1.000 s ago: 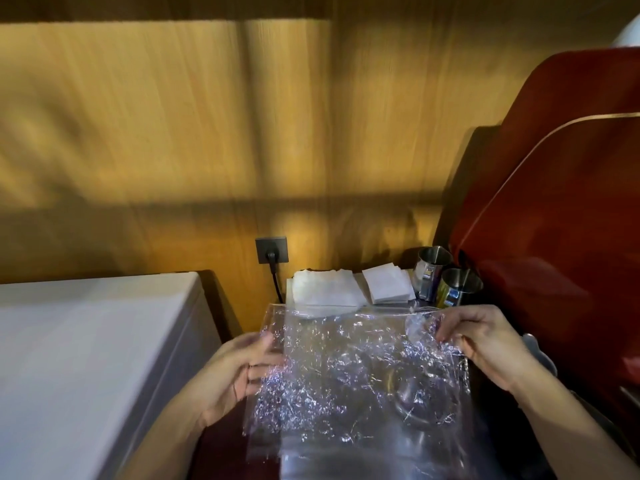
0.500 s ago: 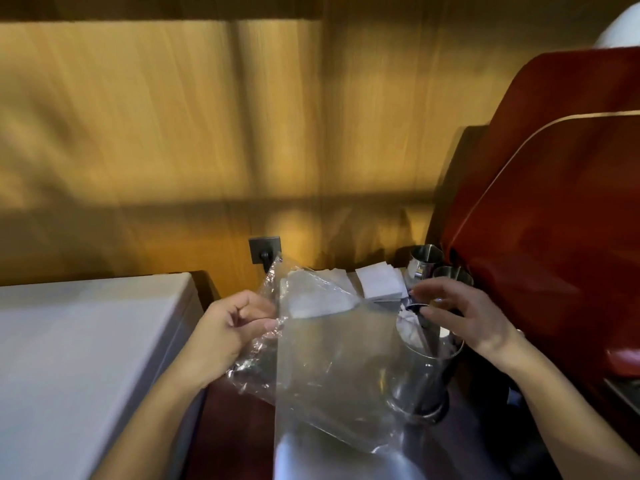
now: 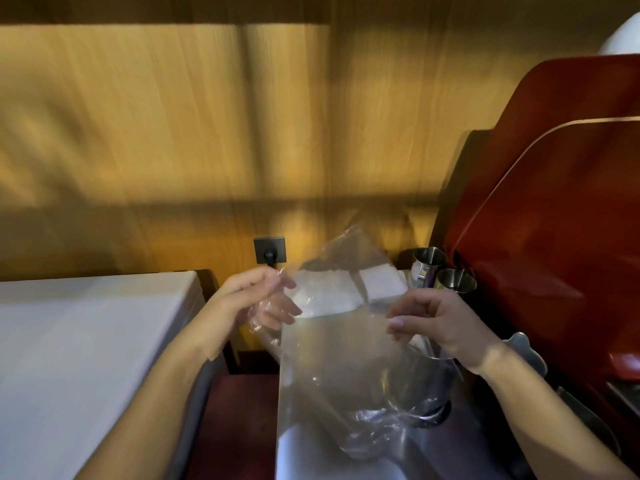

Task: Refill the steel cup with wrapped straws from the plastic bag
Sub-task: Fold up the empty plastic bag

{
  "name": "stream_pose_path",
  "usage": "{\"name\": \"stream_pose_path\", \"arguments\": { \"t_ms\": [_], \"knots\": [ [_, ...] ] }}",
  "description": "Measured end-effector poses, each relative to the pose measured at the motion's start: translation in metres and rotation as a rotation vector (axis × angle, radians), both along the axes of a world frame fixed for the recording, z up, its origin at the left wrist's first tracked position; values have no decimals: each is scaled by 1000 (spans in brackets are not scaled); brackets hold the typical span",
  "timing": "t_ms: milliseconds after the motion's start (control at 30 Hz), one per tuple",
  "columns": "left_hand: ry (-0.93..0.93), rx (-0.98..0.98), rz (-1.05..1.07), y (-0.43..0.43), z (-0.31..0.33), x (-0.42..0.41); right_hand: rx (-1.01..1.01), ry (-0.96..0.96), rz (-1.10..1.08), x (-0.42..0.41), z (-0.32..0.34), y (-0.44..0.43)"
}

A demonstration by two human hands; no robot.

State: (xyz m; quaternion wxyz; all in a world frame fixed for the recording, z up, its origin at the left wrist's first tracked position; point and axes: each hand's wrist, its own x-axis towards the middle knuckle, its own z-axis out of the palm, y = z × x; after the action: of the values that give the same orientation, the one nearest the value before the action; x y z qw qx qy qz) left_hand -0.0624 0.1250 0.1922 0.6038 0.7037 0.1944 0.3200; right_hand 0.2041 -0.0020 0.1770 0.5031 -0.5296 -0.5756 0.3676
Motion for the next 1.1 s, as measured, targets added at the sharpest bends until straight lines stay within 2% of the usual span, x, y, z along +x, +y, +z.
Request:
{"name": "stream_pose_path", "arguments": {
  "t_ms": [133,200,267,333,433,567,700,933,1100],
  "knots": [
    [-190,-413,-173,6,-26,-2,35,184,-101,5,-7,-2],
    [-283,-498,-243,1,-39,4,22,277,-148,5,-13,-1],
    [-228,-479,-215,-10,-50,18,17,344,-180,3,-20,0],
    [-139,-449,-98,-23,-60,35,27,396,-202,0,-25,2],
    [-91,-362,105,-35,-69,49,42,417,-223,-4,-30,3],
    [-93,-383,255,-34,-67,46,39,378,-241,0,-33,0],
    [-92,-375,257,-32,-64,41,12,419,-263,6,-37,-3],
    [-14,-216,284,-31,-57,34,-81,359,-229,13,-38,-9],
    [-67,-253,247,-29,-60,30,-122,387,-243,18,-40,-12]
  ]
}}
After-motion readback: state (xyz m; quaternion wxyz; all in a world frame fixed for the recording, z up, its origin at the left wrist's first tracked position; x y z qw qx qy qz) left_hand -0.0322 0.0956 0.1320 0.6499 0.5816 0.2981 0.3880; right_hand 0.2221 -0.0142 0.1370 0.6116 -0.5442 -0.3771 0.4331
